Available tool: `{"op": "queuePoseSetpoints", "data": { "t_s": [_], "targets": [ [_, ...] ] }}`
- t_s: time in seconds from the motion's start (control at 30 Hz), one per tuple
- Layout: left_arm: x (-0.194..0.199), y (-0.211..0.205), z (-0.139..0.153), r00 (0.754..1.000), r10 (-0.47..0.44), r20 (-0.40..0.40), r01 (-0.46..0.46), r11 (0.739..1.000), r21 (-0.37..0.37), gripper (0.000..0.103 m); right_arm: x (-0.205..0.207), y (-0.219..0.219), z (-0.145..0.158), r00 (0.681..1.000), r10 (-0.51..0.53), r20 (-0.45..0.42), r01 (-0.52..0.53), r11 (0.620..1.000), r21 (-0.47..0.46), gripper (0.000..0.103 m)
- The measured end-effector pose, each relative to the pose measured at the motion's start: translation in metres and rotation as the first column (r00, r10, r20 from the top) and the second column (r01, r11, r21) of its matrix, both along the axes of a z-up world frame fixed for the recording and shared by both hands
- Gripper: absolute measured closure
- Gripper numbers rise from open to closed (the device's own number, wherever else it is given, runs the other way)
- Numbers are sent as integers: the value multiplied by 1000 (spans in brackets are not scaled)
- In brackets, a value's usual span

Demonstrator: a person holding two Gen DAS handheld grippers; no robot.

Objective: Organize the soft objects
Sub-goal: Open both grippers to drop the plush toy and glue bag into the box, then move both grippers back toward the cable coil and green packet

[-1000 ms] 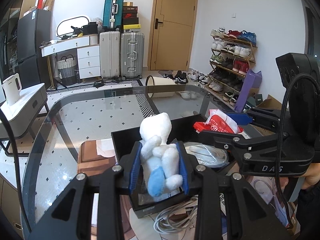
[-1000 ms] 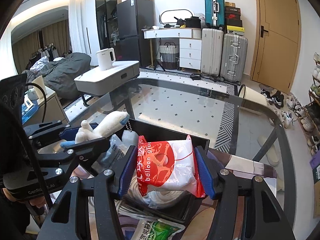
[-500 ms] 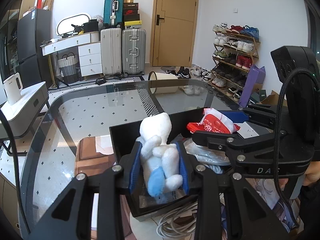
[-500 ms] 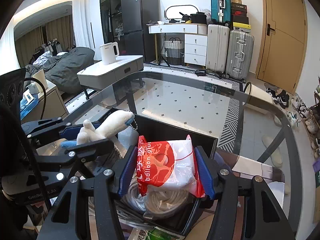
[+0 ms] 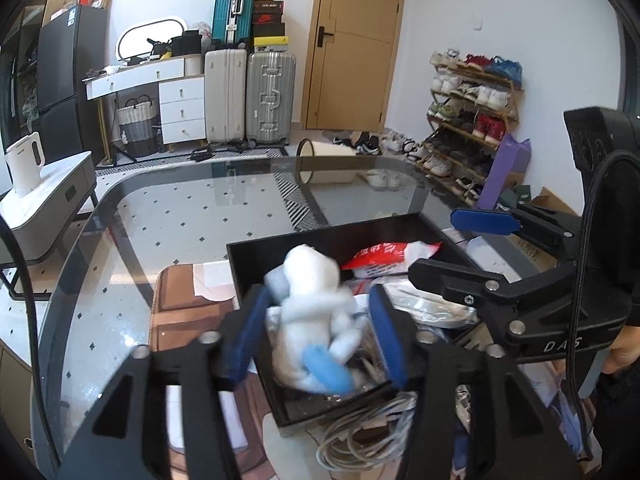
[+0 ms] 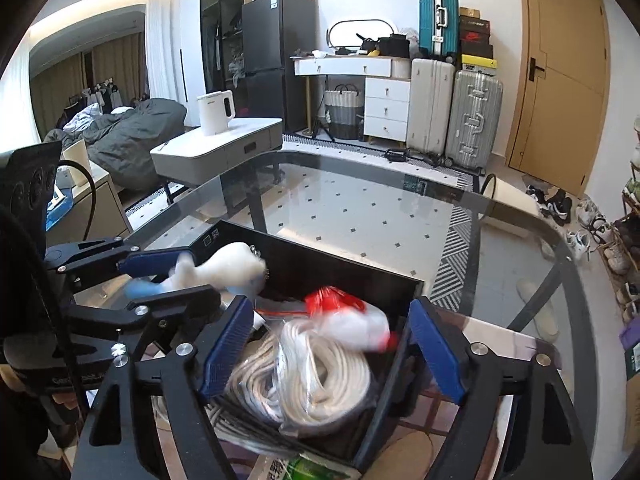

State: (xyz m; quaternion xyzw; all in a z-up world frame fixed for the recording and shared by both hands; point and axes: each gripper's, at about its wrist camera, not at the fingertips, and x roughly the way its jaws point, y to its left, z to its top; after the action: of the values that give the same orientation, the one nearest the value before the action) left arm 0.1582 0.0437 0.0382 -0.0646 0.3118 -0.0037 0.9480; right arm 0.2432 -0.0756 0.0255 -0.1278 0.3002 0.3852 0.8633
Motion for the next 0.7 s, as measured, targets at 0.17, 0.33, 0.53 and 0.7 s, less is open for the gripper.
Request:
{"op": "queuePoseSetpoints", "data": {
  "t_s": [0.17,0.33,0.53,0.7],
  "targets": [
    [-11,-4,4,1000,10,3,-10,1000,26,34,-12,-20,8,999,-35,-6,35,999,23,11],
    [-31,-4,12,998,39,51,-39,999,11,5,-31,-42,9,997,-54,-47,56,997,58,1],
    [-52,-5,18,994,84,72,-86,996,23,0,-60,-61,3,995,-80,-59,84,995,59,1],
    [-66,-11,13,992,110,66,-114,992,53,0,-75,-69,-7,993,-97,-71,101,994,52,1]
  ]
}}
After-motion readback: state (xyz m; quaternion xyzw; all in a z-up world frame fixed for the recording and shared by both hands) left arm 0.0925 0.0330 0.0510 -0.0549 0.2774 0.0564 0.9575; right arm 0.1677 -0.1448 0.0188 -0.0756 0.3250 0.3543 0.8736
